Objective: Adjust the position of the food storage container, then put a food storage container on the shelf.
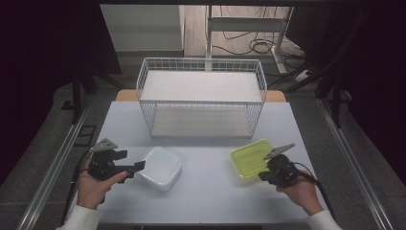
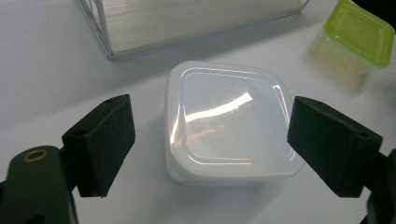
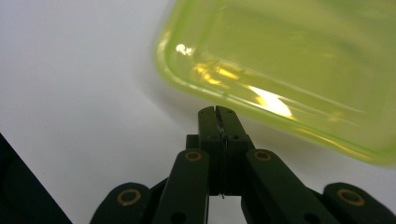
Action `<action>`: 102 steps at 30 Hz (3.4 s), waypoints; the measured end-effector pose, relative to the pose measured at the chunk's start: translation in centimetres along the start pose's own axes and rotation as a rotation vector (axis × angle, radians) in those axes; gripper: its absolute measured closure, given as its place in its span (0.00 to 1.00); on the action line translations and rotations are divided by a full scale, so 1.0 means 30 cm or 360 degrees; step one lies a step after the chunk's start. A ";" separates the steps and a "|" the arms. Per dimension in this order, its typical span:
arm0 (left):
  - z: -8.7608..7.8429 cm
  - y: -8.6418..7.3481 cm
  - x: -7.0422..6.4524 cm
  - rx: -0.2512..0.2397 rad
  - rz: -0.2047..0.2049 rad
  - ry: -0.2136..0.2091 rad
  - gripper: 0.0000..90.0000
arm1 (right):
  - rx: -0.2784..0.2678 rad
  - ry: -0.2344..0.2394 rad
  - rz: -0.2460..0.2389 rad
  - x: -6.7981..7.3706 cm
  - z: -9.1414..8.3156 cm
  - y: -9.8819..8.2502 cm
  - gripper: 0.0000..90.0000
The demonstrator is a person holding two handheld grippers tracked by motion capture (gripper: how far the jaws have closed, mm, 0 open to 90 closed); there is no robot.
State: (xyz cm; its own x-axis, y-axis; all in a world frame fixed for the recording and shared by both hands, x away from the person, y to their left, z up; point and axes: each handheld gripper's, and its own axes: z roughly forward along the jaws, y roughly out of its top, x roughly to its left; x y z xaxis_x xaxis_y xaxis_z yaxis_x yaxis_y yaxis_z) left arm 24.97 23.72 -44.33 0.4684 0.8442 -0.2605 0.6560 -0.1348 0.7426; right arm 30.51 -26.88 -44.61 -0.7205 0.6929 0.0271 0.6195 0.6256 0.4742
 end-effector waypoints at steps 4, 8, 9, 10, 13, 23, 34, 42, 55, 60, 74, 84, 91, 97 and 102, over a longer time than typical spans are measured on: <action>0.006 0.003 -0.003 0.0003 -0.0013 -0.0014 0.16 | -0.0055 -0.0091 0.0145 -0.120 -0.050 -0.004 0.99; 0.009 0.005 -0.007 0.0003 -0.0009 -0.0016 0.16 | -0.0030 -0.0213 0.0267 -0.249 -0.027 -0.007 0.99; 0.009 0.005 -0.007 0.0005 -0.0008 -0.0015 0.16 | -0.0022 -0.0224 0.0299 -0.278 -0.012 -0.010 0.99; 0.009 0.004 -0.007 0.0007 -0.0006 -0.0012 0.16 | -0.0009 -0.0226 0.0329 -0.301 0.003 -0.013 0.99; 0.012 0.003 -0.009 0.0012 0.0000 -0.0013 0.16 | 0.0021 -0.0190 0.0344 -0.329 0.046 -0.015 0.99; 0.015 0.002 -0.013 0.0016 -0.0012 -0.0027 0.16 | 0.0053 -0.0107 0.0152 -0.197 0.091 0.029 0.99; 0.024 0.006 -0.017 0.0022 -0.0019 -0.0055 0.16 | 0.0029 -0.0038 0.0048 -0.095 0.129 0.080 0.99; 0.018 0.011 -0.016 0.0004 -0.0071 -0.0087 0.17 | 0.0028 0.0009 0.0010 -0.063 0.143 0.099 0.99; 0.035 0.027 -0.065 0.0004 -0.0014 -0.0111 0.16 | -0.0138 -0.0039 0.0086 -0.059 0.041 0.052 0.99; 0.051 0.030 -0.074 0.0027 0.0014 -0.0138 0.17 | -0.0274 0.0011 0.0190 -0.047 -0.007 0.041 0.80; 0.078 0.038 -0.140 0.0077 0.0039 -0.0244 0.18 | -0.0386 0.0045 0.0387 -0.017 -0.023 0.014 0.35; 0.092 0.042 -0.200 0.0089 0.0007 -0.0239 0.18 | -0.0485 0.0136 0.0428 -0.033 -0.050 0.000 0.32; 0.096 0.080 -0.268 0.0077 -0.0095 -0.0276 0.20 | -0.0479 0.0173 0.0402 -0.016 -0.060 0.031 0.33; 0.142 0.126 -0.341 0.0100 -0.0095 -0.0279 0.23 | -0.0526 0.0176 0.0346 0.017 -0.098 0.084 0.34; 0.214 0.151 -0.370 0.0171 -0.0142 -0.0324 0.28 | -0.0499 0.0169 0.0355 0.010 -0.075 0.086 0.35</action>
State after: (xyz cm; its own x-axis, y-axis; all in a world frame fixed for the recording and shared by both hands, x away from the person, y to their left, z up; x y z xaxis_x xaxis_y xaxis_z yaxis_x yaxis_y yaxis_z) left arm 26.55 10.39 -42.04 0.5082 0.7346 -0.4494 0.7542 -0.1278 0.6441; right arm 31.18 -25.86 -41.39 -0.6173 0.7484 0.2428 0.6512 0.3127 0.6915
